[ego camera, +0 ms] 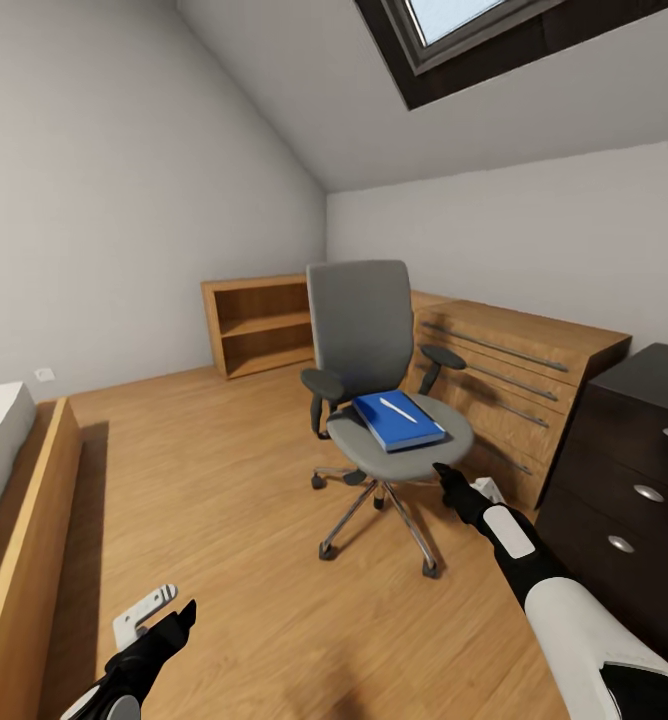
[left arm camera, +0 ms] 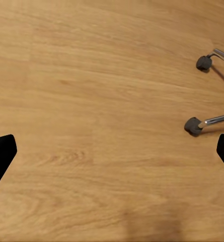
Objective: In the bedroom, organize the workspace by keeping the computer under the desk, ensuring the monitor is on the desk, placing the keyboard on the desk next to the monitor, placing the mouse on the desk next to the keyboard, moving the folder from the swivel chair onto the desk next to the mouse, stacking the notebook on top of the folder with the pen on top of the notebook, and positioning the swivel chair next to the desk.
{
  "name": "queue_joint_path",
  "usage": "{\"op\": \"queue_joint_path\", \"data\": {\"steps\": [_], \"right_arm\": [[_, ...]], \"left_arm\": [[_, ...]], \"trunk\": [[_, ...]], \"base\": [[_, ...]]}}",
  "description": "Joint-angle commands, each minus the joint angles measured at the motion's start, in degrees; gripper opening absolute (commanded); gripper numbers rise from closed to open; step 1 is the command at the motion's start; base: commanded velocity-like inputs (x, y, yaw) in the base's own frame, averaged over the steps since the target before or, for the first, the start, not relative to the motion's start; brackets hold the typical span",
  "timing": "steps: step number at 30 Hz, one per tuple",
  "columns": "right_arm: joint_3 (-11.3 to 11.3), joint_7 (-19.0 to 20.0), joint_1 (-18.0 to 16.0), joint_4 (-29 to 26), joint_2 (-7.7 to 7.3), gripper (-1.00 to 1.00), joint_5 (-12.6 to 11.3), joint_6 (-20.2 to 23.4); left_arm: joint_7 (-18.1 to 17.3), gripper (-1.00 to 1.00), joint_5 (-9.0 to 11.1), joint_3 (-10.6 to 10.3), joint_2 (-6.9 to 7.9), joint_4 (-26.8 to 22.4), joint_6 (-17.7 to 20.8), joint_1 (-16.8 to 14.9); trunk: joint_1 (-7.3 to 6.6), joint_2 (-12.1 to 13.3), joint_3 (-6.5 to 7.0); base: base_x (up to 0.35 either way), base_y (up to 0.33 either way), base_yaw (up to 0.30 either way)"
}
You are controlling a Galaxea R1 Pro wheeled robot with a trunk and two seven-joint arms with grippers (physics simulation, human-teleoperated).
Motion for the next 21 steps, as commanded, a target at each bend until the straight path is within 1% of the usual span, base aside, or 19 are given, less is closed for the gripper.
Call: {"op": "queue_joint_path", "data": {"steps": [1,10,12,18,21], "right_arm": [[-0.3,0.1,0.0,0.0,0.01,1.00,-0.3,0.3],[-0.3,0.1,0.0,0.0,-0.01,1.00,-0.3,0.3],[-0.3,0.1,0.0,0.0,-0.01,1.00,-0.3,0.3],[-0.2,0.1,0.0,0.0,-0.01,1.00,-0.3,0.3],[-0.3,0.1,0.0,0.0,-0.01,1.00,-0.3,0.3]], "left_arm": [[0.3,1.00,0.6,0.0,-0.02,-0.1,0.2,0.0],[0.3,1.00,0.5,0.0,-0.01,-0.1,0.2,0.0],[0.3,1.00,0.5,0.0,-0.01,-0.1,0.2,0.0],[0.3,1.00,0.5,0.1,0.00,-0.2,0.2,0.0],[0.3,1.00,0.4,0.1,0.02,-0.2,0.2,0.0]], "trunk": [[-0.23,0.4,0.14],[-2.21,4.0,1.75],[-2.65,4.8,2.11],[-3.97,7.2,3.19],[-4.63,8.4,3.73]], "base": [[0.000,0.000,0.000],[0.000,0.000,0.000],[-0.141,0.000,0.000],[-0.255,0.000,0.000],[-0.142,0.000,0.000]]}}
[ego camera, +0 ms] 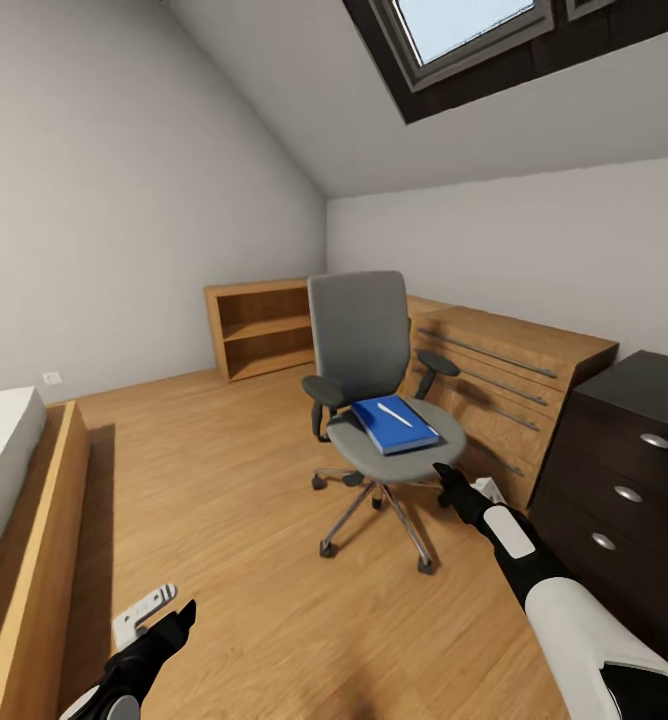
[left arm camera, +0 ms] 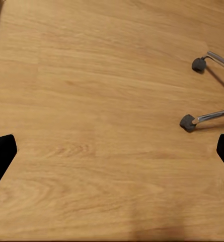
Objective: In the bedroom, organize the workspace by keeping the computer under the desk, ensuring the monitor is on the desk, placing the keyboard on the desk next to the monitor, placing the mouse on the desk next to the keyboard, moving the folder from the swivel chair onto the desk next to the mouse, stacking the notebook on top of the folder with the pen on top of the notebook, and positioning the swivel chair next to the desk.
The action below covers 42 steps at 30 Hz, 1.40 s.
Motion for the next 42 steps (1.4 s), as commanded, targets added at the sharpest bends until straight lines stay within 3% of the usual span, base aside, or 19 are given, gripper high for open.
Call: {"op": "queue_joint_path", "data": {"steps": [1,24,28,34,35,42], "right_arm": [[-0.3,0.1,0.0,0.0,0.02,1.00,-0.2,0.3],[-0.2,0.1,0.0,0.0,0.02,1.00,-0.2,-0.9],[-0.1,0.1,0.2,0.0,0.28,1.00,0.7,-2.3],[-0.1,0.0,0.7,0.9,1.76,1.00,5.8,-11.3],[-0.1,0.0,1.0,1.9,2.28,1.00,8.4,-15.5],[-0.1,-0.1,1.8,10.2,4.13,1.00,19.0,-30.4]], "left_arm": [[0.3,1.00,0.6,0.1,-0.03,-0.1,0.2,0.0],[0.4,1.00,0.7,0.1,-0.02,-0.1,0.2,0.0],[0.5,1.00,0.8,0.1,-0.02,1.0,0.2,0.0],[0.6,1.00,0.7,0.1,0.10,3.3,0.2,0.0],[0.5,1.00,0.6,0.1,0.12,3.7,0.2,0.0],[0.3,1.00,-0.3,-1.2,0.04,4.2,0.2,0.0]], "trunk": [[-0.24,0.4,0.14],[-5.29,9.6,4.27],[-6.17,11.2,4.99],[-7.49,13.6,6.06],[-7.71,14.0,6.24],[-9.25,16.8,7.50]], "base": [[-0.075,0.000,0.000],[-0.008,0.000,0.000],[0.000,0.000,0.000],[0.000,0.000,0.000],[0.000,0.000,0.000],[0.000,0.000,0.000]]}}
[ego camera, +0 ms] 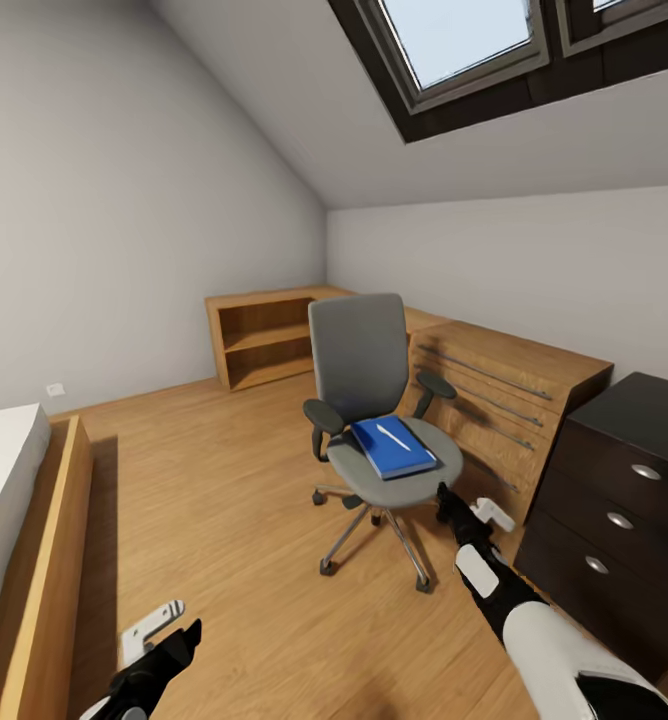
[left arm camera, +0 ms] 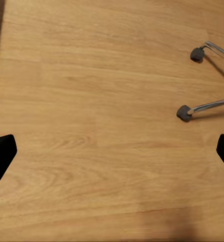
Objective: In the bedroom, organize the workspace by keeping the computer under the desk, ensuring the monitor is on the desk, placing the keyboard on the desk next to the monitor, placing the mouse on the desk next to the keyboard, moving the folder from the swivel chair onto the desk next to the mouse, stacking the notebook on top of the folder with the pen on top of the notebook, and positioning the swivel chair next to the desk.
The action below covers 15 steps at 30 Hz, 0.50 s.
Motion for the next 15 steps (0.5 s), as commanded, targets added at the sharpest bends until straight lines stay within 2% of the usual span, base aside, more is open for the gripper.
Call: {"op": "queue_joint_path", "data": {"steps": [1,3,4,11,15], "right_arm": [[0.0,0.1,0.0,1.3,0.21,1.00,0.7,-1.9],[0.0,0.1,0.1,3.6,0.52,1.00,2.8,-5.1],[0.0,0.0,0.1,5.5,0.80,1.00,4.6,-8.0],[-0.1,-0.1,1.1,15.7,2.05,1.00,10.1,-16.0],[-0.1,-0.2,2.0,18.6,2.22,1.00,12.7,-19.7]], "left_arm": [[0.3,1.00,0.3,-0.3,-0.02,-0.1,0.2,0.0],[0.3,1.00,-0.4,-1.0,-0.02,0.1,0.2,0.0],[0.3,1.00,-1.1,-1.4,-0.03,0.3,0.2,0.0],[0.2,1.00,-3.2,-2.0,-0.01,5.7,0.1,0.0],[0.2,1.00,-4.0,-2.1,-0.01,9.2,0.0,0.0]], "trunk": [[-0.23,0.4,0.14],[-0.67,1.2,0.50],[-0.89,1.6,0.68],[-2.43,4.4,1.94],[-3.31,6.0,2.65]], "base": [[0.000,0.000,0.000],[0.000,0.000,0.000],[0.000,0.000,0.000],[0.000,0.000,0.000],[0.000,0.000,0.000]]}}
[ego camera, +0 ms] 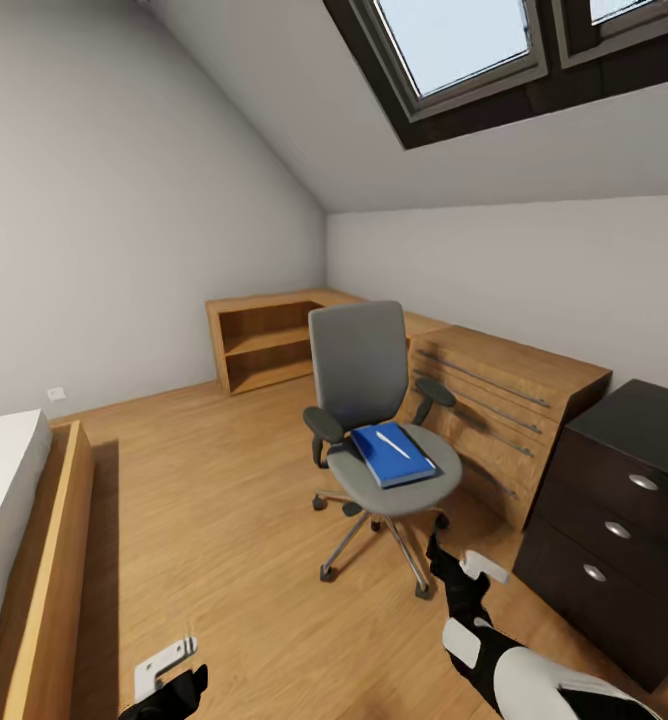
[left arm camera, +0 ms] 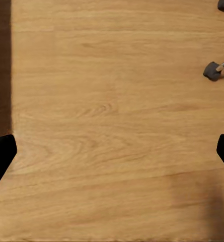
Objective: In the bedroom, organize the workspace by keeping the computer under the desk, ensuring the monitor is on the desk, placing the keyboard on the desk next to the monitor, placing the mouse on the desk next to the keyboard, moving the folder from the swivel chair onto the desk next to the mouse, stacking the notebook on top of the folder with the pen on top of the notebook, and positioning the swivel chair next to the desk.
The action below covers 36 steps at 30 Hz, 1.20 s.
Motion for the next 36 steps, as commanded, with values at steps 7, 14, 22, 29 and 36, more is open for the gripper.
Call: {"op": "queue_joint_path", "data": {"steps": [7,14,22,29,36], "right_arm": [[-0.4,0.0,7.4,1.8,0.31,1.00,2.6,-6.8],[-0.4,0.0,10.2,2.1,0.20,1.00,3.2,-10.0],[-0.4,0.0,12.7,2.1,-0.63,1.00,3.2,-10.3],[-0.4,0.0,12.7,2.1,-0.48,1.00,3.2,-10.3],[-0.4,0.0,12.7,2.1,-0.34,1.00,3.4,-10.3]], "left_arm": [[0.1,1.00,-2.1,0.0,-0.03,10.4,-4.2,0.0],[0.0,1.00,-4.9,-0.1,-0.03,21.1,-16.7,0.0],[0.0,1.00,-9.7,0.0,0.07,33.9,-26.6,0.0],[0.0,1.00,-9.7,0.0,0.06,34.2,-26.8,0.0],[0.0,1.00,-9.9,-0.1,0.06,35.8,-26.9,0.0]], "trunk": [[-1.55,2.8,1.22],[-3.08,5.6,2.48],[-4.40,8.0,3.55],[-4.40,8.0,3.54],[-4.40,8.0,3.54]], "base": [[0.000,0.000,0.000],[0.000,0.000,0.000],[-0.173,0.093,-0.135],[-0.027,0.017,-0.106],[-0.010,0.038,-0.006]]}}
